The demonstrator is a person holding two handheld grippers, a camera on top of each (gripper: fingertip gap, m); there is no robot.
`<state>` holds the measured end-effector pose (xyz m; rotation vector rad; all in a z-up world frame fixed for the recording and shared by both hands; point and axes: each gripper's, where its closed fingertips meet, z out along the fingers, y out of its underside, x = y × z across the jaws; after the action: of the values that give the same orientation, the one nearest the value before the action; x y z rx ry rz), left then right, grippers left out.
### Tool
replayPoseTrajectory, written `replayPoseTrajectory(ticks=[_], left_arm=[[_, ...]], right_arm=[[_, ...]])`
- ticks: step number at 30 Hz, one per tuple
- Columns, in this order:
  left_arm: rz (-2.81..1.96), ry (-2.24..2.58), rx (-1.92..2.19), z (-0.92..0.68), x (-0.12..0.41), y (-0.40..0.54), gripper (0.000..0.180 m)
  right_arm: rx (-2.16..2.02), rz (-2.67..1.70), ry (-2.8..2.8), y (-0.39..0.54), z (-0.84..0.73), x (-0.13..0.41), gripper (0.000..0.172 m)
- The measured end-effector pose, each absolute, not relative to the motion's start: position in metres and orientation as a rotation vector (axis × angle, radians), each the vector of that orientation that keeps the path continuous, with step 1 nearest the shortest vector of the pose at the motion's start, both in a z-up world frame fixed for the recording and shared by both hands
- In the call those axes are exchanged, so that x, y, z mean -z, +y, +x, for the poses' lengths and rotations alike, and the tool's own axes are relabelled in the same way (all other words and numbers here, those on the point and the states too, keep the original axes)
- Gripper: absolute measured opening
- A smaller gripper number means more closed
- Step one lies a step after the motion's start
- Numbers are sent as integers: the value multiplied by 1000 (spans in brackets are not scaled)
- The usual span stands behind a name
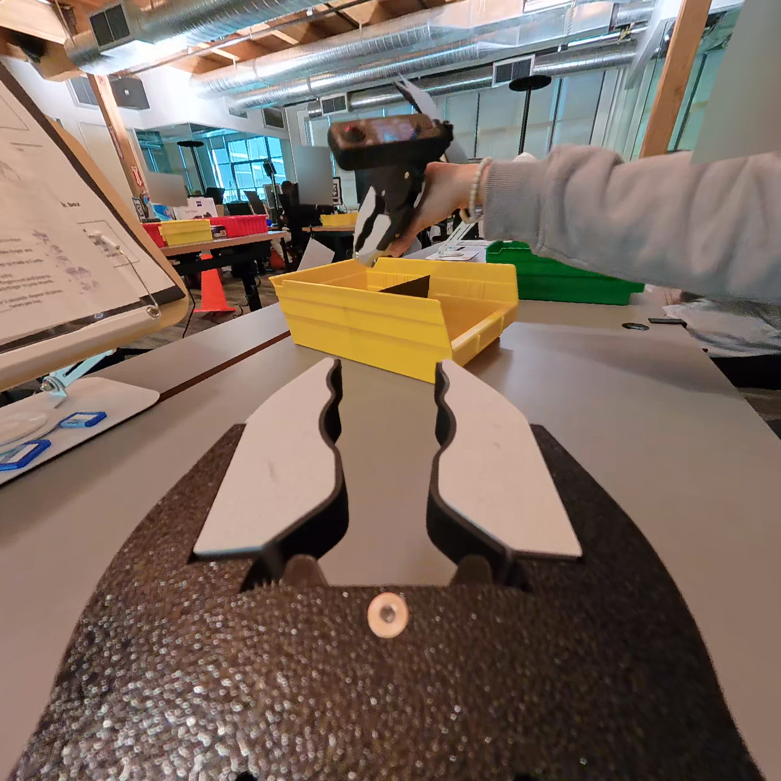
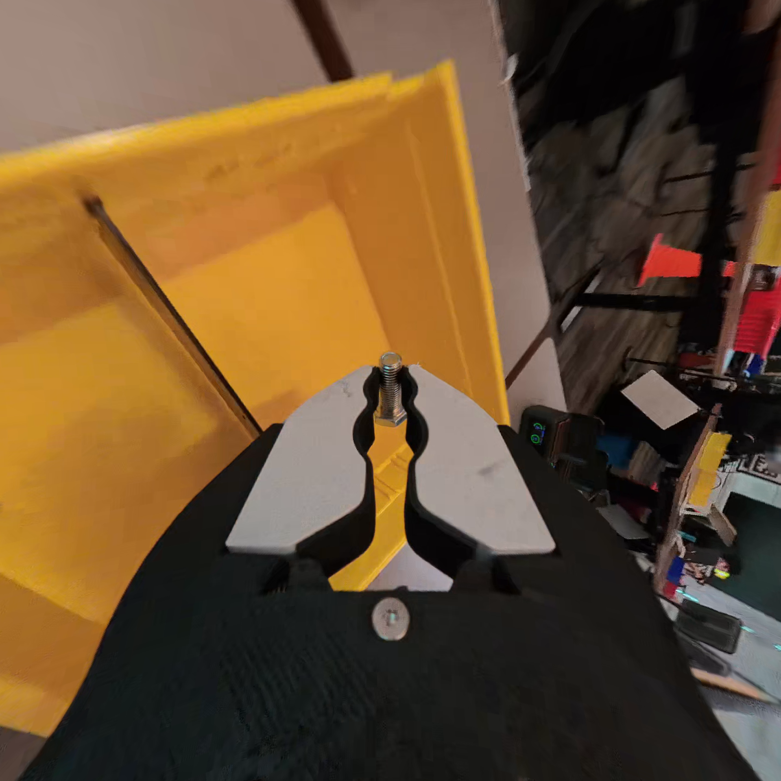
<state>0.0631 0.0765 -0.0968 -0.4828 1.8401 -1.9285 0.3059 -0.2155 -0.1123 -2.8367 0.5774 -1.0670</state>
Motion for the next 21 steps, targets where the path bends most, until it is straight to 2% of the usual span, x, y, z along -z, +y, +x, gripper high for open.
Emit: replayPoseTrajectory(ticks=[5, 8, 11, 16, 21], left_arm=[[-491, 1848, 1908, 65, 99, 79, 41], [-492, 1845, 1910, 66, 100, 79, 41], [-518, 1840, 1898, 69, 100, 82, 41], [-638, 1745, 1937, 73, 78, 102, 42], [-1211, 1586, 1803, 87, 55, 196, 37]], right_arm=[[919, -2930, 608, -218, 315, 151, 14], [1085, -2829, 625, -219, 328, 141, 57], [1196, -2570, 692, -200, 326, 102, 69], [897, -2060, 638, -87, 250, 43, 70], [449, -1766, 432, 30, 133, 40, 63]])
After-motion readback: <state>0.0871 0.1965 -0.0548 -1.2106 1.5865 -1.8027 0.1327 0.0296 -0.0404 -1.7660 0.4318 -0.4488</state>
